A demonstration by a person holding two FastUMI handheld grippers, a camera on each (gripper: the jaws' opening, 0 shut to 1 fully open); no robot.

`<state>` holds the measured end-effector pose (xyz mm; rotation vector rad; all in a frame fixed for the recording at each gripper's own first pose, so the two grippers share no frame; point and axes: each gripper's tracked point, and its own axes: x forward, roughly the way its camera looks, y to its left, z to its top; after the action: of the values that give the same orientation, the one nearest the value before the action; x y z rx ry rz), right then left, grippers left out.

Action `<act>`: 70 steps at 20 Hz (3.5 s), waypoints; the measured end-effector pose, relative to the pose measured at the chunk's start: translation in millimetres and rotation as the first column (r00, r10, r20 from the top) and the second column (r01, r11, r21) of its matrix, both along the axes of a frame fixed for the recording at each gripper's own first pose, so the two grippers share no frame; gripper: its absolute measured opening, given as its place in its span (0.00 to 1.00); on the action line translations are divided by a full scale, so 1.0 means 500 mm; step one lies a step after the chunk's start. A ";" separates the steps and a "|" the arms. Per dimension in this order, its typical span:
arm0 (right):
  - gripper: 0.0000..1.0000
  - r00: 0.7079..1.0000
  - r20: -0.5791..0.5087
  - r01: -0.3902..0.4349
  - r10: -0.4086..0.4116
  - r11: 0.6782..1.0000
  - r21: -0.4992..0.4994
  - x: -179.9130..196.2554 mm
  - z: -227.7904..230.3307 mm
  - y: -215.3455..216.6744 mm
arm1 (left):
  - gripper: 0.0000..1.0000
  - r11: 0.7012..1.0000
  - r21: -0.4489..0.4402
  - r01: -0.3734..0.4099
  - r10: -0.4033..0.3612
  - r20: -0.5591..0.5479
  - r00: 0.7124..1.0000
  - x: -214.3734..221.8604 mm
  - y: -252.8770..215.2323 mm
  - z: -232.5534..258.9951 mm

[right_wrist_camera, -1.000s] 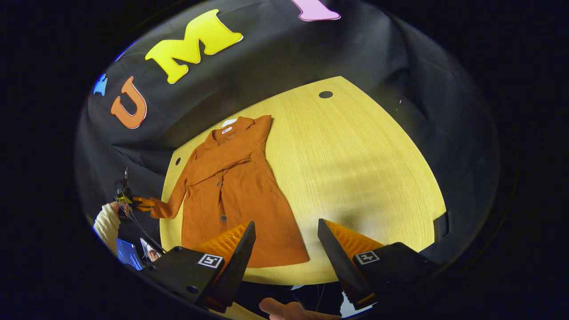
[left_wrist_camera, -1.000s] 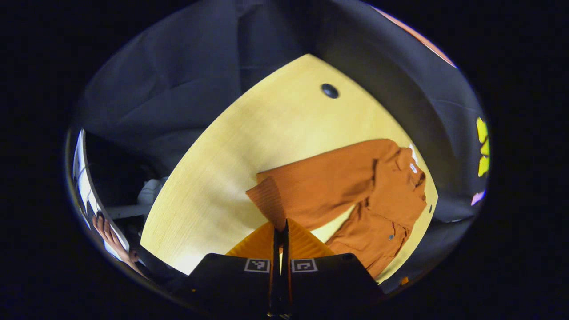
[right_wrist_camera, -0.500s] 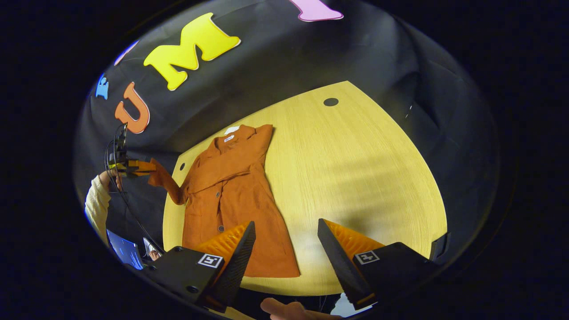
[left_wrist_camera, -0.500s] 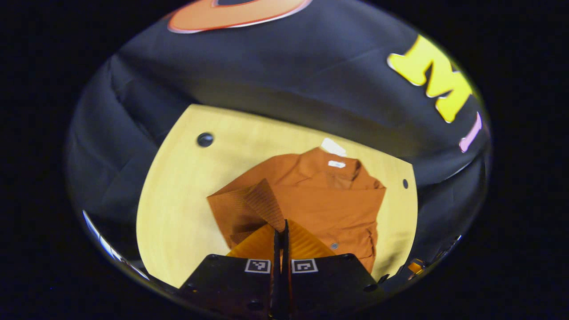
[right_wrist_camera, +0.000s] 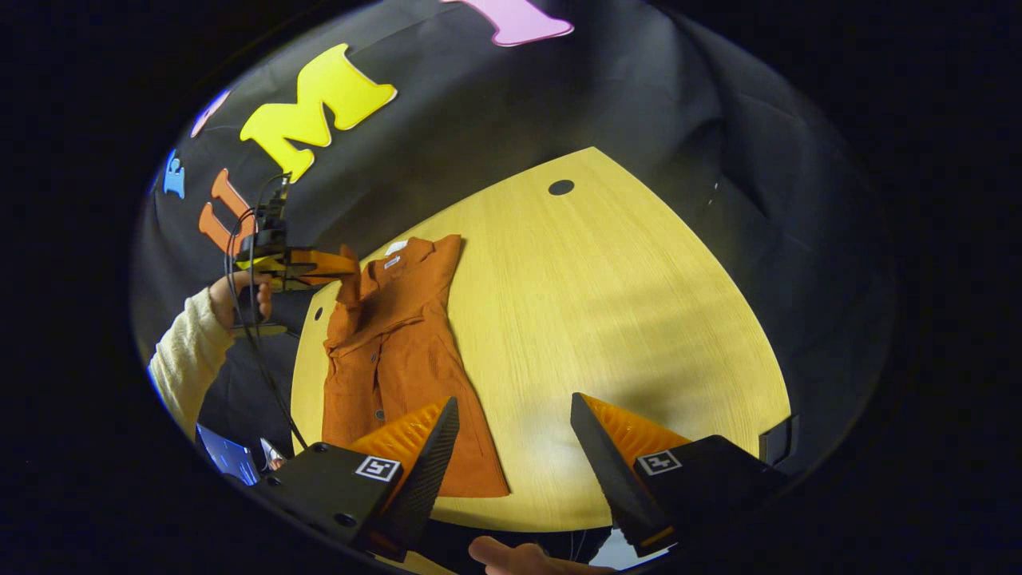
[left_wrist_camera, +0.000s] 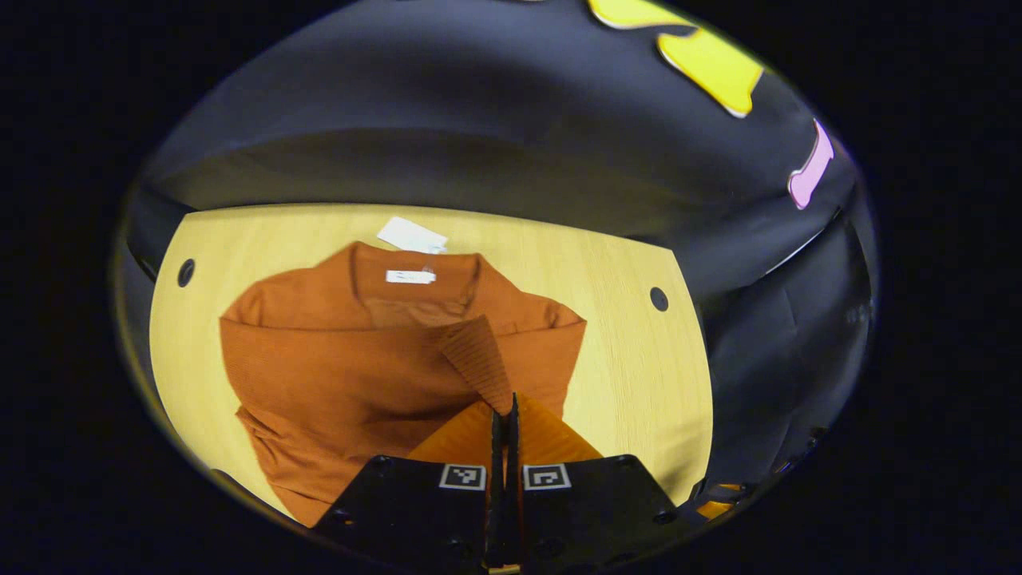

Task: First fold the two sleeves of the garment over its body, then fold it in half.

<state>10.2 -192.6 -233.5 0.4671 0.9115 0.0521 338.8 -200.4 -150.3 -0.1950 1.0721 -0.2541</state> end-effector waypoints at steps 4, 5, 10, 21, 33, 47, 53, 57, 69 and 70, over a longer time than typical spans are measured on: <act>0.92 0.999 -0.008 0.054 -0.054 0.998 0.013 -0.027 -0.016 -0.043 | 0.03 0.999 0.035 0.009 -0.006 -0.091 0.996 -0.005 -0.067 -0.076; 0.92 0.998 -0.009 0.070 -0.070 0.998 0.006 -0.029 -0.020 -0.058 | 0.04 0.999 0.026 0.022 -0.019 -0.097 0.995 -0.007 -0.086 -0.081; 0.92 0.993 -0.015 0.118 -0.117 0.991 0.060 -0.037 -0.033 -0.080 | 0.34 0.996 -0.047 0.078 -0.078 -0.017 0.997 0.012 -0.148 -0.066; 0.92 0.998 0.014 -0.067 0.066 0.993 0.096 -0.023 -0.056 0.110 | 1.00 0.991 0.071 0.116 -0.127 0.187 0.974 -0.115 0.025 -0.033; 0.92 0.955 -0.182 -0.251 0.236 0.966 -0.060 -0.063 -0.188 0.277 | 1.00 0.969 0.232 -0.085 0.056 0.132 0.990 -0.475 0.463 -0.154; 0.87 0.819 -0.493 -0.227 0.294 0.955 0.192 -0.155 -0.290 0.248 | 0.98 0.950 -0.267 -0.159 0.065 -0.332 0.941 -0.673 0.520 -0.169; 0.87 0.769 -0.502 -0.283 0.395 0.915 0.287 -0.180 -0.291 0.245 | 0.94 0.948 -0.316 -0.041 -0.078 -0.355 0.932 -0.690 0.551 -0.169; 0.84 0.767 -0.519 -0.229 0.377 0.917 0.328 -0.180 -0.297 0.232 | 0.92 0.913 -0.406 -0.047 -0.115 -0.367 0.923 -0.688 0.552 -0.162; 0.56 0.743 -0.500 -0.301 0.444 0.890 0.343 -0.165 -0.308 0.305 | 0.70 0.868 -0.485 -0.102 -0.114 -0.395 0.912 -0.727 0.546 -0.192; 0.53 0.747 -0.501 -0.292 0.438 0.892 0.344 -0.165 -0.309 0.305 | 0.44 0.872 -0.478 -0.102 -0.129 -0.426 0.896 -0.746 0.543 -0.200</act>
<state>-72.2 -40.3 -388.3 0.5352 1.6005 0.4138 -34.4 71.1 -250.1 -0.7366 1.4546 -0.5137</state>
